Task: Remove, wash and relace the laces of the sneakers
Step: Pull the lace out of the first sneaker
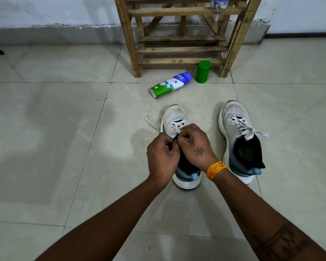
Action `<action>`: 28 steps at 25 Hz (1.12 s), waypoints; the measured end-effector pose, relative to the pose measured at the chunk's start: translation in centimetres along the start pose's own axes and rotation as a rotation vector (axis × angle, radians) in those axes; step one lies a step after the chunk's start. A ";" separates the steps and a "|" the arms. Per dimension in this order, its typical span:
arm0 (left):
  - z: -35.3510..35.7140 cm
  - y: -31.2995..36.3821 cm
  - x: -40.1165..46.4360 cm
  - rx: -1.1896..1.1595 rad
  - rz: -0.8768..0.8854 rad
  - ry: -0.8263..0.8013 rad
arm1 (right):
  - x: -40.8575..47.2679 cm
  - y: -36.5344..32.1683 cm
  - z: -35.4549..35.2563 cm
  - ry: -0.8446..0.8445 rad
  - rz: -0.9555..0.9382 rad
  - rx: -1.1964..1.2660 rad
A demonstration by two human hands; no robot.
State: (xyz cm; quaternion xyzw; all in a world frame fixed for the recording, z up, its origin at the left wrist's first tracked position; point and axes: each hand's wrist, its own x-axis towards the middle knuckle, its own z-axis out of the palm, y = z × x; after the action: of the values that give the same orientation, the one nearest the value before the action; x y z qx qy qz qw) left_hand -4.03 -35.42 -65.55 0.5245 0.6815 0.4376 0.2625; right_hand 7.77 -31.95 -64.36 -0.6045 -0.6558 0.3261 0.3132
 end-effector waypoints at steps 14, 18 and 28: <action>-0.8 0.1 0.6 -0.075 -0.071 0.053 | 0.7 0.3 -0.4 -0.032 0.008 -0.038; -0.9 -0.1 0.6 -0.059 0.059 0.068 | 0.8 0.0 -0.1 -0.056 0.099 0.002; -0.1 0.5 0.3 -0.098 -0.123 0.089 | -0.2 -0.3 1.2 0.027 0.043 0.099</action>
State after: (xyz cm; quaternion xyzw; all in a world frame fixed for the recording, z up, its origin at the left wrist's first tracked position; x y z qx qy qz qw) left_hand -4.00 -35.15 -65.07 0.4482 0.7011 0.4763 0.2840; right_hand 6.59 -32.19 -64.84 -0.6063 -0.6216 0.3568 0.3445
